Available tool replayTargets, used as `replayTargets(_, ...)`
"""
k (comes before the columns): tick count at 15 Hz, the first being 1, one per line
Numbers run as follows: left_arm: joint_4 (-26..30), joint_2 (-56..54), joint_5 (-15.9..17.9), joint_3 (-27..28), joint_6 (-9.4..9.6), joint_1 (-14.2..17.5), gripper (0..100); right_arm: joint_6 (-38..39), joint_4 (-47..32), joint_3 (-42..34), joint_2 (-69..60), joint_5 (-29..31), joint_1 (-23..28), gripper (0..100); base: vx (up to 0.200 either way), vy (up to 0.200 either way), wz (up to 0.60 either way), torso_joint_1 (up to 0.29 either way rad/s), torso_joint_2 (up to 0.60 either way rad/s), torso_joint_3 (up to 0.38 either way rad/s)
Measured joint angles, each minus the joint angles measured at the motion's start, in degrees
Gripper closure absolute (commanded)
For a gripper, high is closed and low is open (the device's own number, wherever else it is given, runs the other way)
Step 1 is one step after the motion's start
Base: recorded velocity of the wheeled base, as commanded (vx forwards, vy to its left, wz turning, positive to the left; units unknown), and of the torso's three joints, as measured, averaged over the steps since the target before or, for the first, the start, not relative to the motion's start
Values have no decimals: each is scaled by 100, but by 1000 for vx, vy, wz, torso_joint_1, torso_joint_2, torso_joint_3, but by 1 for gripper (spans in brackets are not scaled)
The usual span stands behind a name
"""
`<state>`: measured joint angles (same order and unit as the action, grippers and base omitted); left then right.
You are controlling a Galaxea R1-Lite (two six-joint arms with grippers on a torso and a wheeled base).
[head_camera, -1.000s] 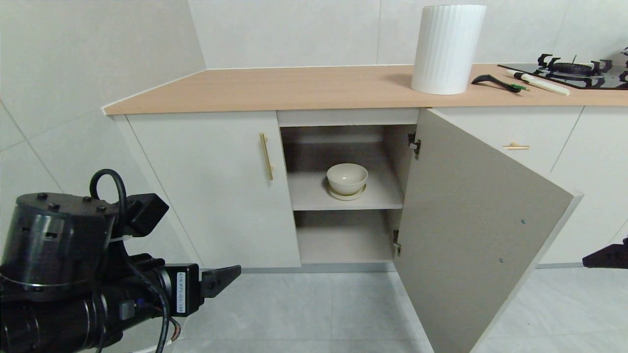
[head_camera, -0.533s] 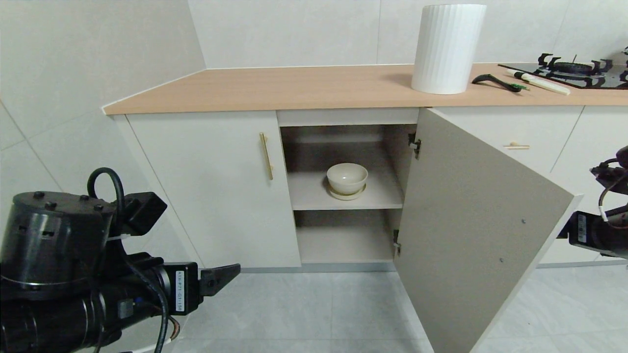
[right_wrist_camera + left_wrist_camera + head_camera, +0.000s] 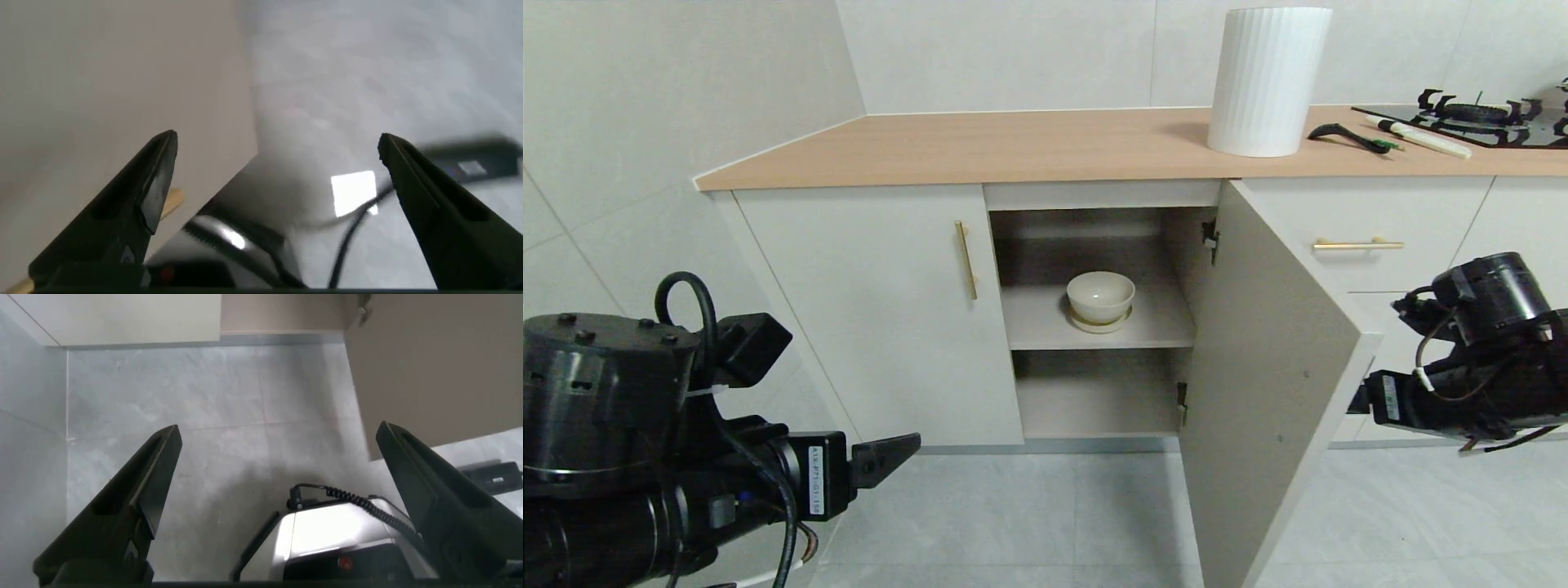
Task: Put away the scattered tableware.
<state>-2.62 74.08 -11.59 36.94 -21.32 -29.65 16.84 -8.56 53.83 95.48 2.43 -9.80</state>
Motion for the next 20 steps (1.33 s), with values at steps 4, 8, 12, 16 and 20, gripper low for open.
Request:
replayTargets(4, -6, 20, 0, 7, -2, 10, 0, 0, 435, 474, 551, -27, -1056, 0, 0, 0, 0, 0, 0, 0)
replayTargets(8, -90, 41, -11, 22, -2, 11, 0, 161, 1293, 851, 1128, -24, -1718, 0, 0, 0, 0, 0, 0, 0)
replayTargets(12, -134, 111, -30, 22, 6, 11, 0, 517, 1854, 901, 1525, -2, -1869, 0, 0, 0, 0, 0, 0, 0)
replayTargets(16, -134, 157, -48, -20, 35, 11, 0, 847, 2289, 909, 1805, 33, -1944, 0, 0, 0, 0, 0, 0, 0)
replayTargets(20, -110, 160, -50, -26, 80, 2, 0, 1239, 2907, 909, 2098, 208, -2102, 0, 200, 0, 0, 5, 1, 5)
